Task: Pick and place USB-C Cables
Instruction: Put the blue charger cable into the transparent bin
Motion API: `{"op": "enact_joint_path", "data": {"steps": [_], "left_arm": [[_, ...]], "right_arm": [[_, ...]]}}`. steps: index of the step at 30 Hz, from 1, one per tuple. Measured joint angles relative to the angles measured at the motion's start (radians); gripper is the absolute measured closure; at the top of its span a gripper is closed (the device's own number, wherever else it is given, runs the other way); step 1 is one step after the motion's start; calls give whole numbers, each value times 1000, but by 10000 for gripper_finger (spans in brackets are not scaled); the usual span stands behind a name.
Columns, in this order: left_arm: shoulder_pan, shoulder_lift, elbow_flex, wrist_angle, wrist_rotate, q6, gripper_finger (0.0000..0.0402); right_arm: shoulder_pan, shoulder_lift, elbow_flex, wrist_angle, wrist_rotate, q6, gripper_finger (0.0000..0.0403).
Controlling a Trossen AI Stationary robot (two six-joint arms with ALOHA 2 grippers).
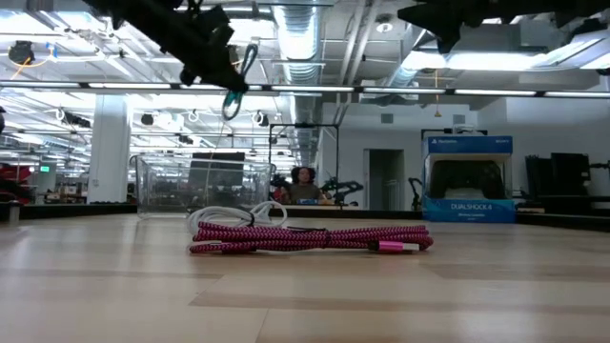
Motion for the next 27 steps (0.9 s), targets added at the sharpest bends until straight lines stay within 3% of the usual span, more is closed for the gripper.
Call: {"op": "enact_joint_path", "data": {"steps": [8, 12, 18, 27], "left_arm": [[132, 88, 210, -358, 3, 124, 401], [197, 152, 281, -472, 63, 152, 401], [266, 281, 313, -564, 119, 205, 401], [360, 478, 320, -576, 183, 255, 401]], "right_arm": [[2, 0, 0, -62, 0, 8, 212], [2, 0, 0, -82, 0, 19, 216], [2, 0, 0, -94, 0, 20, 218], [2, 0, 0, -132, 0, 27, 221]]}}
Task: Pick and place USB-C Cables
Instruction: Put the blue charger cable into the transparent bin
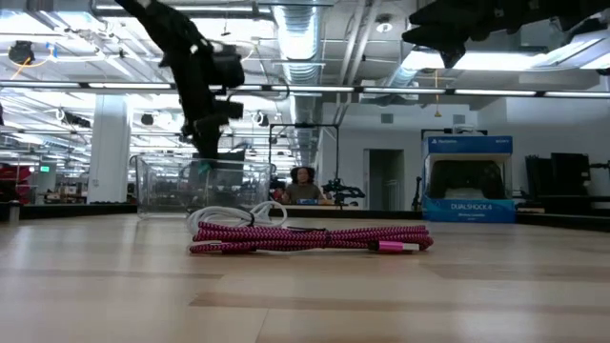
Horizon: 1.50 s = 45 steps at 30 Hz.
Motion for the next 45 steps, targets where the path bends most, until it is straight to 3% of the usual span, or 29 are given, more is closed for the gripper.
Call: {"op": "enact_joint_path", "data": {"steps": [13, 45], "left_arm": [[39, 128, 0, -12, 0, 15, 401], [20, 177, -8, -29, -65, 58, 401]], "right_arm": [[0, 0, 0, -27, 0, 0, 225], [0, 0, 0, -34, 1, 2, 231]]}}
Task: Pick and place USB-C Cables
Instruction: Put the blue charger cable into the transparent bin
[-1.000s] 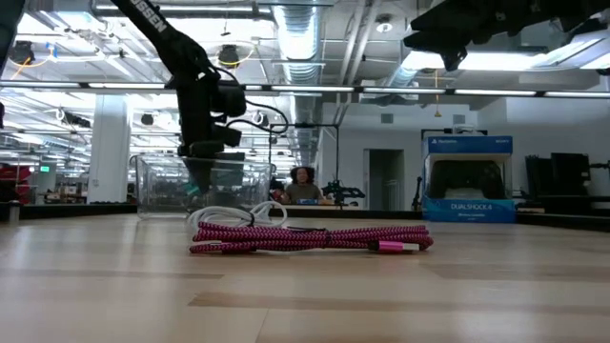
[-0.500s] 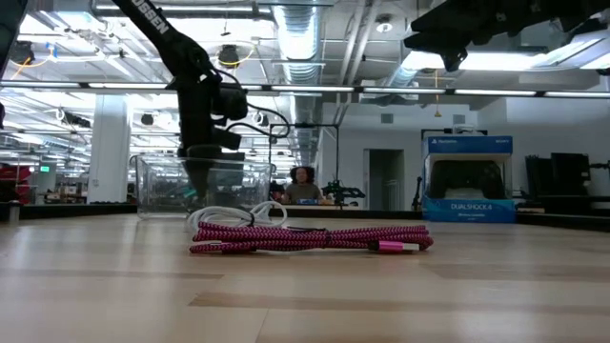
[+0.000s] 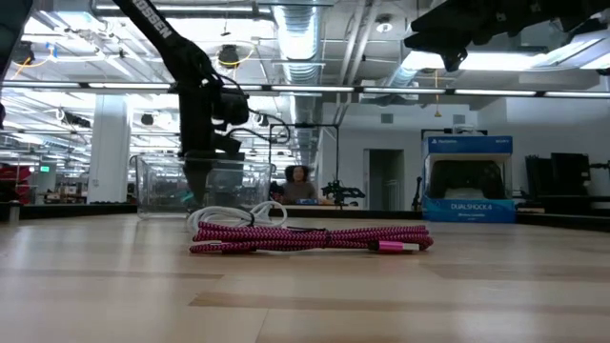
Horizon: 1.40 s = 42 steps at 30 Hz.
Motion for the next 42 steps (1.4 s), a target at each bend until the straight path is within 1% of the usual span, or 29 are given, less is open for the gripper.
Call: {"op": "enact_joint_path", "data": {"steps": [4, 8, 18, 24, 42], "left_arm": [[-10, 35, 0, 8, -22, -4, 401], [-14, 36, 0, 41, -13, -11, 401], [-14, 62, 2, 28, -27, -6, 401], [-14, 63, 2, 35, -24, -7, 385], [-16, 64, 2, 28, -20, -3, 383]], "right_arm": [[0, 0, 0, 0, 0, 0, 231], [0, 0, 0, 0, 0, -2, 231], [-5, 0, 0, 0, 0, -1, 234], [-5, 0, 0, 0, 0, 0, 234], [-4, 0, 0, 0, -1, 0, 234]]}}
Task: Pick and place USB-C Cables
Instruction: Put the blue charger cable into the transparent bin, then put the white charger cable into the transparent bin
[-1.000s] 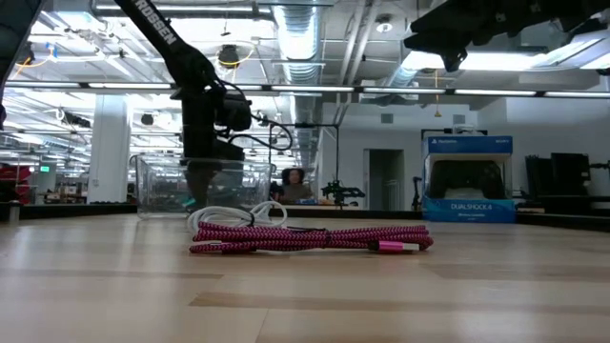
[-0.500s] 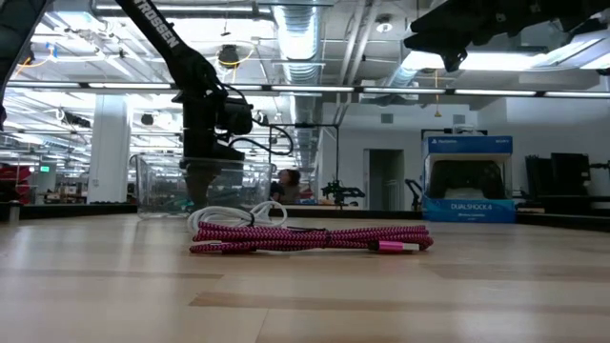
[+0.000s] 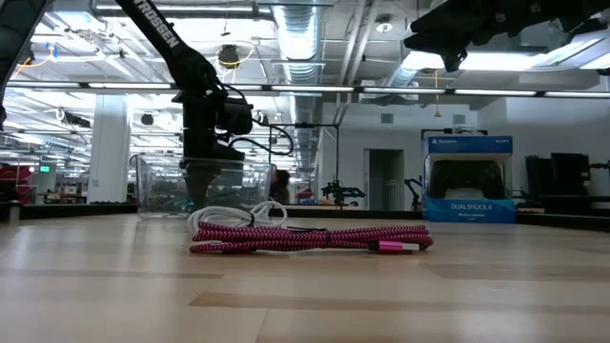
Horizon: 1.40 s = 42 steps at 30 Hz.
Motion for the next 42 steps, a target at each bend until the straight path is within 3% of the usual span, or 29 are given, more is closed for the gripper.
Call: {"op": "enact_joint_path", "data": {"steps": [8, 19, 24, 34, 42], "left_arm": [[-2, 1, 0, -2, -3, 8, 372], [-3, 3, 4, 1, -22, 8, 237], [-3, 4, 36, -13, -43, -11, 201], [-29, -11, 207, -203, -56, -45, 195], [-91, -132, 409, -349, -47, -53, 196]], "right_arm": [[1, 0, 0, -1, 0, 0, 234], [1, 0, 0, -1, -1, 0, 234], [1, 0, 0, -1, -3, 15, 234], [2, 0, 0, -2, -4, 27, 234], [2, 0, 0, -5, -4, 76, 234]]}}
